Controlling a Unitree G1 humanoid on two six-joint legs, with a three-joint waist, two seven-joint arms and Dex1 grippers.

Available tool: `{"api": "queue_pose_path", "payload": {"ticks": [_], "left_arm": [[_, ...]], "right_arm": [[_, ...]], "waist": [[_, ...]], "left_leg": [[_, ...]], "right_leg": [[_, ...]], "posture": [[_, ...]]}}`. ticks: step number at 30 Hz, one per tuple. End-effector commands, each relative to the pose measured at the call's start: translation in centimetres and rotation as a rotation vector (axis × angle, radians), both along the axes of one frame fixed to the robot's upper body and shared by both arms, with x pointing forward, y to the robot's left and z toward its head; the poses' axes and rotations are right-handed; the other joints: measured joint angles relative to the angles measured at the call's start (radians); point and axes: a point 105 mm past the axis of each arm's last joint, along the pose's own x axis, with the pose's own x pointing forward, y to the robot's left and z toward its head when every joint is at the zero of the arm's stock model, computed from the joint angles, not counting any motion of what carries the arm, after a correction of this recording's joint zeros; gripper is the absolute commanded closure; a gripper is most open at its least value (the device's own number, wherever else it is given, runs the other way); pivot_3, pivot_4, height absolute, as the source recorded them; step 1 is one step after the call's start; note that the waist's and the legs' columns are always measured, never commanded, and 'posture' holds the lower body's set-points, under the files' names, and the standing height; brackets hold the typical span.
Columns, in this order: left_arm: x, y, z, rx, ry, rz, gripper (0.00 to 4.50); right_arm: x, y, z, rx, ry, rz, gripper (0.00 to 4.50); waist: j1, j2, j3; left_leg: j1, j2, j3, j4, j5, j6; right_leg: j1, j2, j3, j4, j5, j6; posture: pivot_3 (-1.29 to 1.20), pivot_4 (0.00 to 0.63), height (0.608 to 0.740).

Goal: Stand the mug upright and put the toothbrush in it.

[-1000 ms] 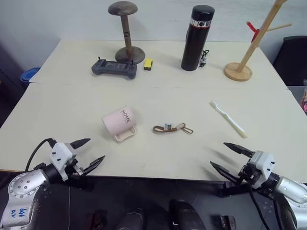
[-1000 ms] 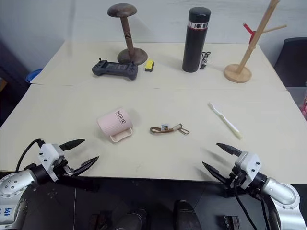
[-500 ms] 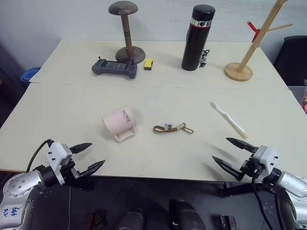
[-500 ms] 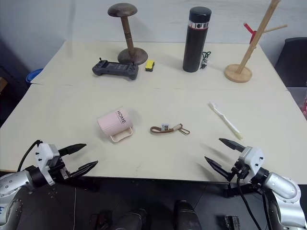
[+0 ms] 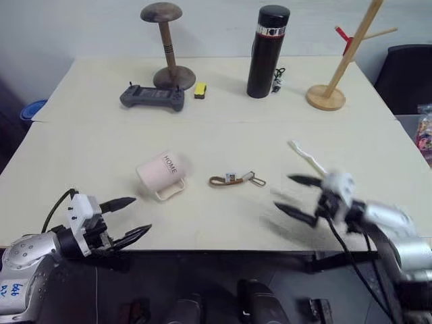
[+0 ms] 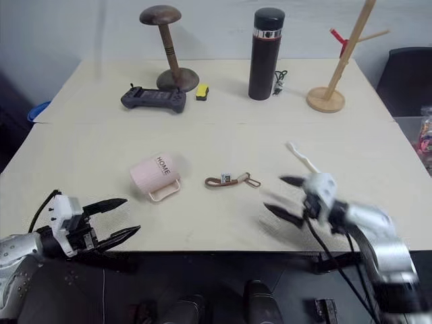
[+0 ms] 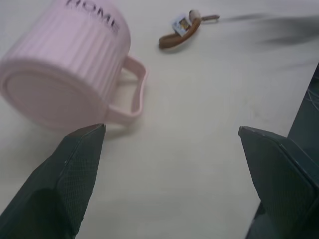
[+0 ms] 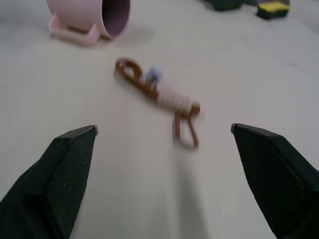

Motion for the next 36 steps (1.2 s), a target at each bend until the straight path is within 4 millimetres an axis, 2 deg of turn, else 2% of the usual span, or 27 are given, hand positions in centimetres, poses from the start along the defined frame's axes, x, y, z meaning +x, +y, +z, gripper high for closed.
{"api": "queue_pose_path", "payload": {"ticks": [1, 3, 8, 9, 12, 16, 19, 22, 24, 26, 29, 30, 34, 36], "left_arm": [[-0.1, -1.0, 0.0, -0.012, -0.012, -0.029, 0.00], [0.0, -1.7, 0.1, -0.025, -0.020, -0.049, 0.00], [0.4, -2.4, 0.6, -0.040, -0.043, -0.061, 0.00], [0.4, -2.5, 0.6, -0.036, -0.050, -0.064, 0.00], [0.4, -2.7, 0.6, -0.026, -0.058, -0.073, 0.00], [0.4, -2.7, 0.7, -0.026, -0.063, -0.069, 0.00], [0.5, -2.8, 0.6, -0.025, -0.065, -0.074, 0.00], [0.8, -3.2, 0.4, -0.030, -0.066, -0.090, 0.00], [1.1, -3.6, 0.6, -0.047, -0.068, -0.096, 0.00], [1.3, -4.3, 1.7, -0.105, -0.085, -0.099, 0.00], [1.2, -5.9, 3.1, -0.133, -0.107, -0.177, 0.00], [1.1, -6.3, 3.3, -0.132, -0.111, -0.200, 0.00], [0.8, -8.3, 3.7, -0.149, -0.096, -0.297, 0.00], [0.8, -8.7, 3.4, -0.147, -0.080, -0.321, 0.00]], "right_arm": [[2.2, 2.6, -0.4, -0.136, 0.077, 0.000, 0.01], [4.0, 3.8, -1.0, -0.244, 0.123, -0.024, 0.01], [5.6, 6.1, -2.7, -0.356, 0.180, 0.062, 0.01], [6.0, 6.4, -3.0, -0.349, 0.198, 0.063, 0.18], [6.1, 6.4, -3.9, -0.395, 0.227, 0.105, 0.86], [5.1, 5.6, -3.9, -0.380, 0.288, 0.148, 2.34], [4.8, 3.6, -3.8, -0.366, 0.301, 0.114, 3.41], [4.1, 2.1, -2.5, -0.276, 0.264, 0.106, 4.34], [3.1, 1.2, -0.1, -0.109, 0.236, 0.109, 4.35], [1.7, -1.1, 2.4, 0.012, 0.222, 0.055, 4.35], [-0.1, -6.7, 4.8, 0.096, 0.211, -0.124, 4.35], [-0.5, -8.6, 5.0, 0.087, 0.215, -0.198, 4.35], [-1.5, -18.8, 3.7, -0.068, 0.234, -0.581, 4.35], [-1.6, -22.4, 2.7, -0.090, 0.241, -0.721, 4.35]], "waist": [[0.004, -0.001, 0.000], [0.004, -0.001, 0.000], [0.012, -0.003, 0.000], [0.012, -0.003, 0.000], [0.007, -0.003, 0.000], [-0.001, -0.003, 0.000], [0.002, -0.003, 0.000], [0.008, -0.003, 0.000], [0.015, -0.003, 0.000], [0.022, -0.002, 0.000], [0.033, -0.002, 0.001], [0.038, -0.002, 0.000], [0.045, -0.003, 0.000], [0.040, -0.003, 0.000]], "left_leg": [[0.000, 0.001, -0.001, -0.001, 0.000, -0.001], [-0.003, 0.002, -0.003, -0.002, -0.001, -0.001], [-0.010, -0.002, -0.003, 0.002, -0.001, 0.002], [-0.013, -0.002, -0.002, 0.003, -0.001, 0.002], [-0.018, -0.003, 0.000, 0.007, -0.001, 0.002], [-0.018, -0.002, -0.001, 0.009, -0.001, 0.002], [-0.018, -0.002, -0.001, 0.009, -0.001, 0.001], [-0.018, -0.003, -0.001, 0.009, -0.001, 0.002], [-0.019, -0.003, -0.001, 0.009, -0.001, 0.001], [-0.019, -0.003, -0.001, 0.009, -0.001, 0.001], [-0.021, -0.003, -0.001, 0.011, -0.001, 0.002], [-0.021, -0.003, -0.001, 0.012, -0.001, 0.002], [-0.020, -0.003, 0.001, 0.011, -0.002, 0.003], [-0.018, -0.003, 0.004, 0.011, -0.002, 0.003]], "right_leg": [[-0.001, 0.000, -0.001, 0.000, -0.001, -0.001], [-0.001, 0.001, -0.003, 0.000, -0.001, -0.002], [-0.007, -0.001, -0.005, 0.000, 0.000, -0.001], [-0.009, -0.002, -0.005, 0.000, 0.000, 0.000], [-0.015, -0.003, -0.006, 0.004, 0.000, 0.000], [-0.015, -0.003, -0.007, 0.005, 0.000, 0.000], [-0.015, -0.003, -0.007, 0.005, 0.000, 0.000], [-0.015, -0.004, -0.007, 0.005, 0.000, 0.000], [-0.015, -0.004, -0.007, 0.005, 0.000, 0.000], [-0.016, -0.004, -0.007, 0.005, 0.000, 0.000], [-0.016, -0.004, -0.007, 0.006, 0.001, 0.001], [-0.016, -0.004, -0.007, 0.006, 0.001, 0.001], [-0.014, -0.004, -0.005, 0.004, 0.001, 0.002], [-0.014, -0.004, -0.003, 0.004, 0.001, 0.002]], "posture": [[0.00, 0.150, 0.740], [0.00, 0.150, 0.740], [0.00, 0.150, 0.740], [0.00, 0.150, 0.740], [0.00, 0.150, 0.740], [0.00, 0.150, 0.740], [0.00, 0.150, 0.740], [0.00, 0.150, 0.740], [0.00, 0.150, 0.740], [0.00, 0.150, 0.740], [0.00, 0.150, 0.740], [0.00, 0.150, 0.740], [0.00, 0.150, 0.740], [0.00, 0.150, 0.740]]}}
